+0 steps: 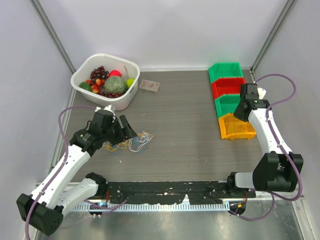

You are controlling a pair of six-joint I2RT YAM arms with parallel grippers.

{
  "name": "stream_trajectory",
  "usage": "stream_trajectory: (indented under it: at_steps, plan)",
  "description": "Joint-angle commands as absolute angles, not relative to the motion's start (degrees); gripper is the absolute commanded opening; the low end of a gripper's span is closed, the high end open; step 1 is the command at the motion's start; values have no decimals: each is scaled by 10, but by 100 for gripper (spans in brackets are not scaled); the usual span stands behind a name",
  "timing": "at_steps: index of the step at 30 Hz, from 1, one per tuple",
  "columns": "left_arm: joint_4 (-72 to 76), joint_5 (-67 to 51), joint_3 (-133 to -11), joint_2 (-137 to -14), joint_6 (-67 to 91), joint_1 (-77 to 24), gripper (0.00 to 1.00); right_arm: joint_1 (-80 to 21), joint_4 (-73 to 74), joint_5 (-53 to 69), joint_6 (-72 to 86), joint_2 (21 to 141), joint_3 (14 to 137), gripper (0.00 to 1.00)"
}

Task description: Untangle the cables

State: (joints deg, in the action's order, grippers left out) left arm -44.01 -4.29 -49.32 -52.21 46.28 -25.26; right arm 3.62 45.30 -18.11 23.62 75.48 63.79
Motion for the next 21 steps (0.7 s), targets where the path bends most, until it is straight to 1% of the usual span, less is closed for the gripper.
stream_trajectory:
  at_steps: [1, 3, 8, 11, 13, 16, 17, 19, 20, 21]
  plan:
    - [-411, -73, -487, -491, 483, -252, 71, 41, 407, -205, 268, 769, 617, 6]
    - [-415, -72, -487, -483, 483, -252, 71, 48, 389, -213, 275, 801, 605, 1]
    - [-416, -97, -486, -487, 483, -252, 70, 51, 335, -258, 279, 883, 597, 1]
    - [-421, -108, -493, -495, 479, -253, 70, 51, 320, -285, 282, 945, 614, 1]
    - [-424, -114, -503, -501, 474, -252, 70, 51, 338, -286, 283, 975, 650, 1]
    - [-429, -123, -515, -515, 460, -252, 70, 51, 352, -280, 282, 969, 661, 2]
    - [-431, -123, -518, -519, 457, -252, 70, 51, 353, -276, 280, 963, 654, 3]
    - [-427, -127, -519, -526, 454, -252, 70, 51, 366, -270, 276, 951, 649, 14]
    - [-424, -129, -519, -529, 453, -252, 70, 51, 380, -265, 272, 941, 649, 26]
    - [-418, -129, -519, -533, 452, -252, 70, 51, 387, -258, 268, 933, 647, 34]
